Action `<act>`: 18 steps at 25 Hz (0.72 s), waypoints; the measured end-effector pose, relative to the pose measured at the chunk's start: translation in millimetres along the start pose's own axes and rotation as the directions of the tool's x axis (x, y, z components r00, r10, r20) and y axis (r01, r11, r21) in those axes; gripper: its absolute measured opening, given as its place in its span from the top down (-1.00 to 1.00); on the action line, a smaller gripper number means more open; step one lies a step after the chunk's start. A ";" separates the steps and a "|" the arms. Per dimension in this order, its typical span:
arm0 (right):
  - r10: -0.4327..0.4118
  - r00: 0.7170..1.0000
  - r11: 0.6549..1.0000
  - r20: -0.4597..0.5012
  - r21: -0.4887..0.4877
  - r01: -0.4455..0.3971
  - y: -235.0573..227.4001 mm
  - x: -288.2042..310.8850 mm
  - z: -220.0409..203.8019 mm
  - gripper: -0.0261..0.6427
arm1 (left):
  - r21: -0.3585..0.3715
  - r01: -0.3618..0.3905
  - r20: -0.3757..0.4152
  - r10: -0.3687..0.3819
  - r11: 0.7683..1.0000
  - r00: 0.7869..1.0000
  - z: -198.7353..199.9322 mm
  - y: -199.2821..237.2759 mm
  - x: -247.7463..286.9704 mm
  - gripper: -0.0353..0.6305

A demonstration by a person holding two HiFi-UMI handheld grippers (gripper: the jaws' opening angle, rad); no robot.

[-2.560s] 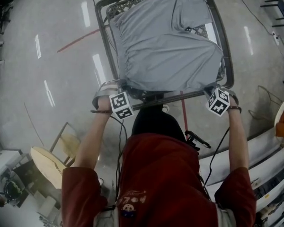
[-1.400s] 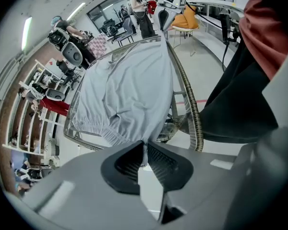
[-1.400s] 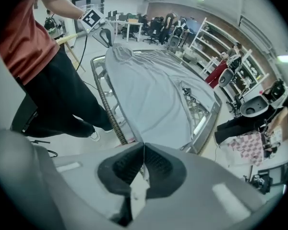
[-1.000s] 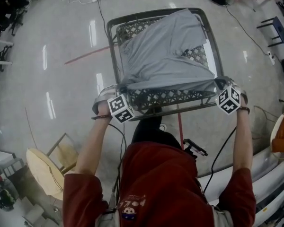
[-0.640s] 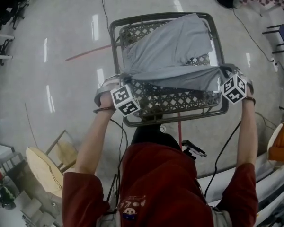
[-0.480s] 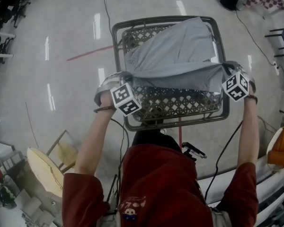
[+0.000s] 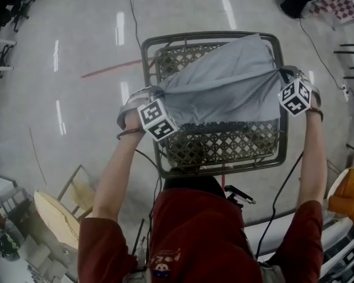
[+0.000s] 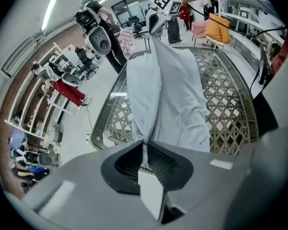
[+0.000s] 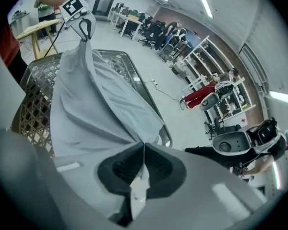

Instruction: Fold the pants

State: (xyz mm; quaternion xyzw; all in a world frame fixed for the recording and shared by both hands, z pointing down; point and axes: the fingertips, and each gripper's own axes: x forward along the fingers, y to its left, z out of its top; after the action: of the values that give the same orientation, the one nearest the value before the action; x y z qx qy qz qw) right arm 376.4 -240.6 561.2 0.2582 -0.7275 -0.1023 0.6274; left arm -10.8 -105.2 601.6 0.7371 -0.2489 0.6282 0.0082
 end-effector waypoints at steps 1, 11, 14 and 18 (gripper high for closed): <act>0.000 1.000 1.000 -0.008 -0.006 0.000 -7.2 7.9 3.9 0.90 | -0.014 0.013 -0.007 -0.013 1.000 1.000 -2.2 3.8 5.9 0.78; 0.005 0.999 0.997 -0.044 -0.075 -0.008 -51.7 81.3 50.8 0.90 | -0.083 0.052 -0.041 -0.056 0.995 0.998 -17.0 26.8 51.3 0.78; 0.001 0.998 0.993 -0.065 -0.122 -0.009 -62.1 102.1 58.7 0.90 | -0.101 0.049 -0.047 -0.054 0.994 0.997 -20.7 32.7 58.1 0.78; 0.016 0.996 0.991 -0.093 -0.132 -0.029 -68.0 119.0 65.3 0.90 | -0.119 0.027 -0.054 -0.033 0.993 0.998 -20.6 39.6 50.1 0.77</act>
State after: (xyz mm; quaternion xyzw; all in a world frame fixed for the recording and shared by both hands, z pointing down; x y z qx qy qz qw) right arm 320.7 -369.6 618.8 0.2120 -0.6923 -0.1316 0.6771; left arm -40.4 -151.1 640.7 0.7210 -0.2741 0.6327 0.0683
